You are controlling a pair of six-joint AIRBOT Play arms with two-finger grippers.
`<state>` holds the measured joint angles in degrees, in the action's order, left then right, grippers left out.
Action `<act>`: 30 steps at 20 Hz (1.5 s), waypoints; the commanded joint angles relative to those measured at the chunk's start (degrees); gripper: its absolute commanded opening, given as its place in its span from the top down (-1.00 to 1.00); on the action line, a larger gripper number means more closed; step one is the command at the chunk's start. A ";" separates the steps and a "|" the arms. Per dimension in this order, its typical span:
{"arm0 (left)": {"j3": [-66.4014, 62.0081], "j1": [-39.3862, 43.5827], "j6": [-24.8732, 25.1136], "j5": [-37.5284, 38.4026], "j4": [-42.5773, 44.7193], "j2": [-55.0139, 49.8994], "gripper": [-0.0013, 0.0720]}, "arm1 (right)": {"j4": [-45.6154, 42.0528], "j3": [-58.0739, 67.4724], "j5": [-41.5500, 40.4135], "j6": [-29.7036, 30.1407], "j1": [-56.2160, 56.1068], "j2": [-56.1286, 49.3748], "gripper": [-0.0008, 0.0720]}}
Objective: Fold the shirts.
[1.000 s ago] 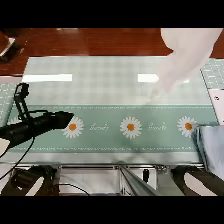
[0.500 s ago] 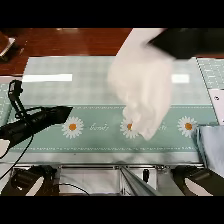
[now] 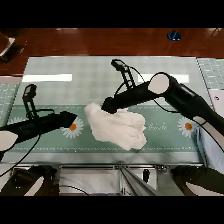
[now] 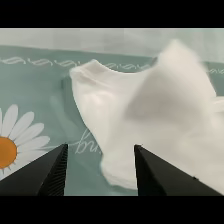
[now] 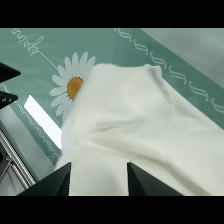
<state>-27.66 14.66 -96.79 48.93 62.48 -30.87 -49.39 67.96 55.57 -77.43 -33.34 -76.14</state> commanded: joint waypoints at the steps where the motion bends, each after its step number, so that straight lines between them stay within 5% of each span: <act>1: 0.00 0.00 1.84 6.45 -1.16 -4.09 -0.42 | -2.73 1.38 5.62 -1.51 6.54 -0.83 -0.14; 6: 0.02 -2.89 1.68 8.87 4.66 -5.92 -0.42 | -23.19 -3.06 16.59 -5.99 38.23 16.37 -0.13; 9: 0.66 -12.39 1.66 9.01 1.20 -7.56 -0.42 | -21.62 -17.81 14.25 -6.80 56.00 26.47 -0.13; 13: 3.58 -19.10 21.79 15.19 -22.36 -16.28 -0.42 | -11.32 -35.89 12.33 -2.29 61.68 31.01 -0.13; 20: 3.06 -7.32 34.38 2.14 -36.02 -31.87 -0.41 | -2.99 -46.49 15.96 2.10 61.66 30.95 -0.13; 21: 2.40 -6.12 34.80 2.10 -35.98 -33.57 -0.30 | -2.75 -46.66 16.52 2.08 60.85 30.95 -0.13; 23: 1.49 -5.35 34.82 2.43 -35.98 -35.52 0.77 | -3.30 -46.66 17.11 1.99 55.80 30.86 -0.13; 24: 1.11 -5.42 35.23 2.36 -35.95 -35.71 0.92 | -4.35 -46.66 16.90 1.22 52.30 30.21 -0.13; 30: 0.28 -5.46 36.11 2.73 -35.98 -35.71 0.92 | -0.13 -46.66 10.40 -3.30 33.11 20.92 -0.13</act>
<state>-27.05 8.95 -61.39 51.79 26.96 -66.17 -51.70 21.41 69.89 -78.65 8.29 -51.44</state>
